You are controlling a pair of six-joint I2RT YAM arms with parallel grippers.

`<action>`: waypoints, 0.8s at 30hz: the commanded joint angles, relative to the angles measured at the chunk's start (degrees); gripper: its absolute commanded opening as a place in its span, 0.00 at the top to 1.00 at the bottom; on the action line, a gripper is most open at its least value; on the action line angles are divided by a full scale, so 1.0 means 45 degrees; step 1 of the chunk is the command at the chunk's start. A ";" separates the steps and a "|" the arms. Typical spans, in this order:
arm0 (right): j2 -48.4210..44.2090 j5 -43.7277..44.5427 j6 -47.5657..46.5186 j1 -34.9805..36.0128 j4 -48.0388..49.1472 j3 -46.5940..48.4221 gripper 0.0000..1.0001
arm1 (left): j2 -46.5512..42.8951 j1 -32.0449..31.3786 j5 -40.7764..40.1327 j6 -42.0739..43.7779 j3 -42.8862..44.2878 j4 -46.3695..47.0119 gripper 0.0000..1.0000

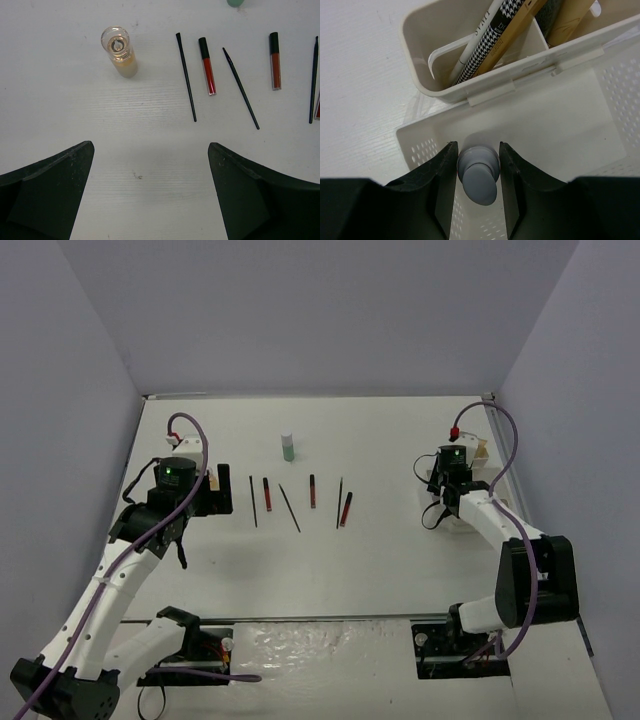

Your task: Organize the makeup

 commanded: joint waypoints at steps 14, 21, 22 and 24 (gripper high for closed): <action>-0.1480 0.0416 0.0166 0.0063 0.0127 0.0462 0.46 | 0.0065 0.0112 -0.0030 -0.0192 0.0343 0.0383 0.03; -0.2565 0.0087 -0.0070 0.0705 -0.1950 0.2174 0.37 | 0.0123 0.0112 -0.0011 -0.0173 0.0343 0.0383 0.03; -0.2569 0.0070 -0.0092 0.0721 -0.1974 0.2215 0.37 | 0.0125 0.0112 -0.0010 -0.0173 0.0343 0.0383 0.03; -0.2647 -0.0435 -0.0227 0.1165 -0.2569 0.3346 0.30 | 0.0164 0.0112 -0.0010 -0.0175 0.0346 0.0383 0.03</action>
